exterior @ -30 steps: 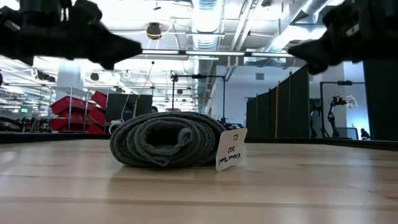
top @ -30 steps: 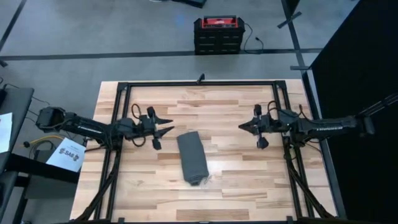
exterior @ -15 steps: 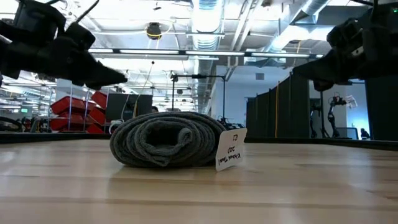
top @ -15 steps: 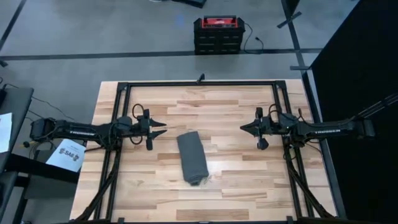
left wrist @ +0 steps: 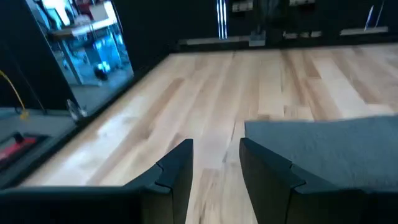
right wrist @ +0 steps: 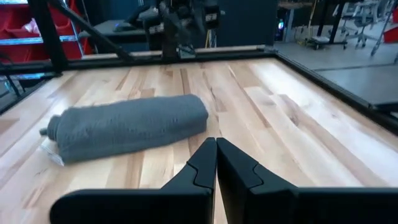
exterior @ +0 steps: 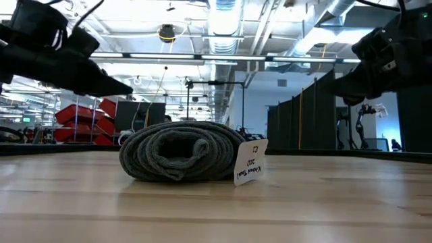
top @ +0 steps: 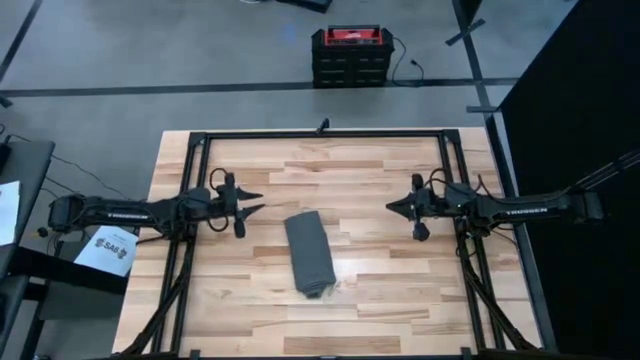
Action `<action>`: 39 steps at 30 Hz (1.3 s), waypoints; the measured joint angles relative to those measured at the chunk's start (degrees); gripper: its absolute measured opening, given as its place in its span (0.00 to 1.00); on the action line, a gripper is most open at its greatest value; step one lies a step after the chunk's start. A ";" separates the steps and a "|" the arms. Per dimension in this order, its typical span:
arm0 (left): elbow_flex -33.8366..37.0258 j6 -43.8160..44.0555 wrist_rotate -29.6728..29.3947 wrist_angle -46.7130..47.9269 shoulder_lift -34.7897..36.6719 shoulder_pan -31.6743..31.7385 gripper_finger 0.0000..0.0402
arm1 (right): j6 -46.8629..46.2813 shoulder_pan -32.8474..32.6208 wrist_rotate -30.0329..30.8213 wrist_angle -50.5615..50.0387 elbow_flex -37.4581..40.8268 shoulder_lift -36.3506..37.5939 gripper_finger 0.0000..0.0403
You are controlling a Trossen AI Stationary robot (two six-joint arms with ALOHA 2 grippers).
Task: Roll towel
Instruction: Return to Home Position
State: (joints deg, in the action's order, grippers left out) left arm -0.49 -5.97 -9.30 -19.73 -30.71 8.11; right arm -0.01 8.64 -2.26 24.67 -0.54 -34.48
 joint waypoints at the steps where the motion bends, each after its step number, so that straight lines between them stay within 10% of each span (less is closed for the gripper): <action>1: 0.00 -0.40 -0.05 1.33 1.69 0.00 0.29 | 0.00 0.00 0.00 -0.39 0.00 -0.01 0.00; 39: 0.11 -9.49 -2.72 17.50 30.46 -0.03 0.29 | -0.02 -0.66 0.02 -12.39 0.00 5.37 0.00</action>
State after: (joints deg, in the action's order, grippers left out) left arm -0.38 -15.46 -12.02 -2.23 -0.25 8.08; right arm -0.03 7.99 -2.24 12.28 -0.54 -29.11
